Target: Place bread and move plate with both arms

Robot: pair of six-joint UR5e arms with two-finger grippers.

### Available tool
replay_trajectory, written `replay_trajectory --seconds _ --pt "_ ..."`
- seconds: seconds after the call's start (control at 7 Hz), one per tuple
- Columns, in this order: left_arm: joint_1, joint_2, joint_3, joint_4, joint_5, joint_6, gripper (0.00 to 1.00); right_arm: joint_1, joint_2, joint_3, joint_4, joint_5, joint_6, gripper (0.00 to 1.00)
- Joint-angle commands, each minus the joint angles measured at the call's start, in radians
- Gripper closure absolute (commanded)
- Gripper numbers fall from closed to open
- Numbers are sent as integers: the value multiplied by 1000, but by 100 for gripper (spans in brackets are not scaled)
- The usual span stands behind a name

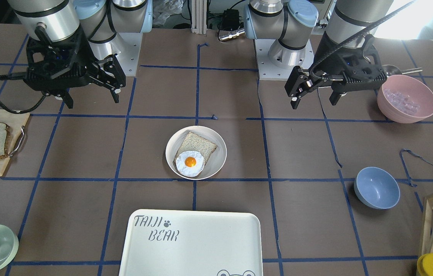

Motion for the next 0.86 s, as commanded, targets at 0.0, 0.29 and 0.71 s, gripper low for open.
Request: replay_trajectory --seconds 0.0,0.29,0.71 --pt "0 0 0 0 0 0 0 -1 2 1 -9 -1 9 0" --pt "0 0 0 0 0 0 0 -2 1 3 3 -4 9 0" --pt "0 0 0 0 0 0 0 -2 2 3 -11 -4 -3 0"
